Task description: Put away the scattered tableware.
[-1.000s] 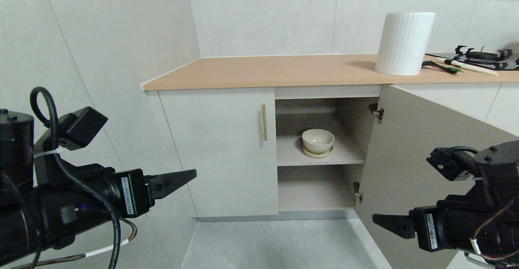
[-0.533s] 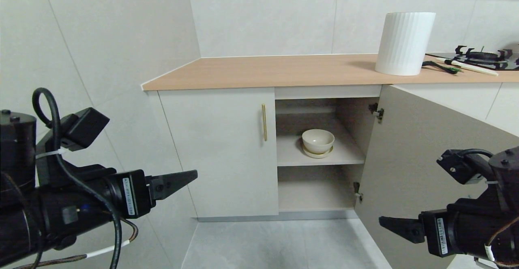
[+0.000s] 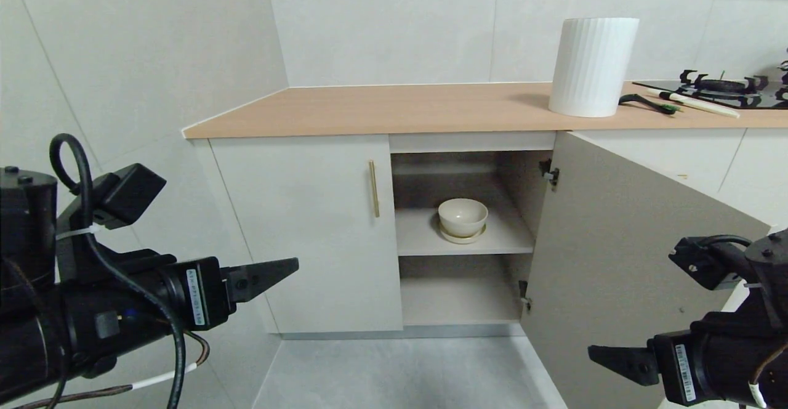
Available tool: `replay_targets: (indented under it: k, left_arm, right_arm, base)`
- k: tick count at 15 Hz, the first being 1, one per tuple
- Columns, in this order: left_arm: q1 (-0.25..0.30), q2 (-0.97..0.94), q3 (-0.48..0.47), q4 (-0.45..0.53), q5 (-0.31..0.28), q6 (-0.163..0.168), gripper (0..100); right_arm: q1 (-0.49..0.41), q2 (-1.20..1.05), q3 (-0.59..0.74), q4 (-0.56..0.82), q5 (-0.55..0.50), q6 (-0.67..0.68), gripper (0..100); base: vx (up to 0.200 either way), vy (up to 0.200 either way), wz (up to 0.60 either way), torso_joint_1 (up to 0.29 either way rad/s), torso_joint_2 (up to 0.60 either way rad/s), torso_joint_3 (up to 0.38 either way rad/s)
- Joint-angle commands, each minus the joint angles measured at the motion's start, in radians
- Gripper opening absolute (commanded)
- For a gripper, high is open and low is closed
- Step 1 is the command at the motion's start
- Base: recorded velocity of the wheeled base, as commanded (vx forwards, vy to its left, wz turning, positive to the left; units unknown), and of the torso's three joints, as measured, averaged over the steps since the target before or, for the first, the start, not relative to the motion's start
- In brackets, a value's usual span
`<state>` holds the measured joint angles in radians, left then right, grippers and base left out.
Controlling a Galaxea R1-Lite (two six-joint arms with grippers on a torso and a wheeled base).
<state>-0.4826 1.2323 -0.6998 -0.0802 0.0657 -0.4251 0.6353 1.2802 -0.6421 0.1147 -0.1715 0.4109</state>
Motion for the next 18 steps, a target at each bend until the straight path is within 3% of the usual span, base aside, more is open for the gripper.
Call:
replay_targets:
  k: [1,4,6,11,14,18]
  left_arm:
    - [-0.001,0.006,0.0,0.0,0.0,0.0,100]
    - [-0.001,0.006,0.002,0.0,0.0,-0.001,100]
    - [-0.001,0.006,0.002,0.0,0.0,-0.001,100]
    - [-0.001,0.006,0.002,0.0,-0.001,-0.001,100]
    - [-0.001,0.006,0.002,0.0,-0.001,-0.001,100]
    - [-0.001,0.006,0.002,-0.001,-0.003,-0.003,100]
  right_arm:
    - [-0.002,-0.005,-0.021,0.025,0.0,0.0,100]
    - [-0.005,-0.024,-0.079,0.175,-0.002,-0.006,100]
    - [-0.016,-0.05,-0.142,0.31,-0.02,-0.006,100]
    - [-0.177,-0.094,-0.272,0.527,-0.181,-0.032,100]
    - [-0.375,-0.075,-0.277,0.516,-0.194,-0.129,100]
    - [-0.563,0.06,-0.251,0.367,-0.192,-0.173,100]
  base:
    - [0.0,-0.2,0.0,0.002,0.0,-0.002]
    - [0.0,-0.2,0.0,0.004,0.0,0.002]
    - [0.0,0.0,0.0,0.0,0.0,0.0]
    - [0.0,0.0,0.0,0.0,0.0,0.0]
    - [0.0,0.0,0.0,0.0,0.0,0.0]
    - [0.0,0.0,0.0,0.0,0.0,0.0]
